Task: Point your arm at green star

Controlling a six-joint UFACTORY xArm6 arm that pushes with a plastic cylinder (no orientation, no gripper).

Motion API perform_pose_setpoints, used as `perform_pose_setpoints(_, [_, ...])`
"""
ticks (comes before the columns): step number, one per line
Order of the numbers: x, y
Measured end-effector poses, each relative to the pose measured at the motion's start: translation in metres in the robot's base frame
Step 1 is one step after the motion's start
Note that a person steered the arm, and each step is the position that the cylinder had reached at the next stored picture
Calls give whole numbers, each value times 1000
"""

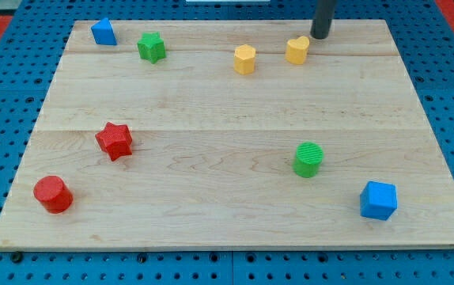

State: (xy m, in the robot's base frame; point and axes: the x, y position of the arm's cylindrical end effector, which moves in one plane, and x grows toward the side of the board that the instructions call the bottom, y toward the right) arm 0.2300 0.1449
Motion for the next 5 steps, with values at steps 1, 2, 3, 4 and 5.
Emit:
perform_pose_setpoints(1, [0, -56])
perform_pose_setpoints(2, [-5, -115])
perform_pose_setpoints(3, [-8, -142])
perform_pose_setpoints(4, [-16, -144])
perform_pose_setpoints(5, [-16, -144])
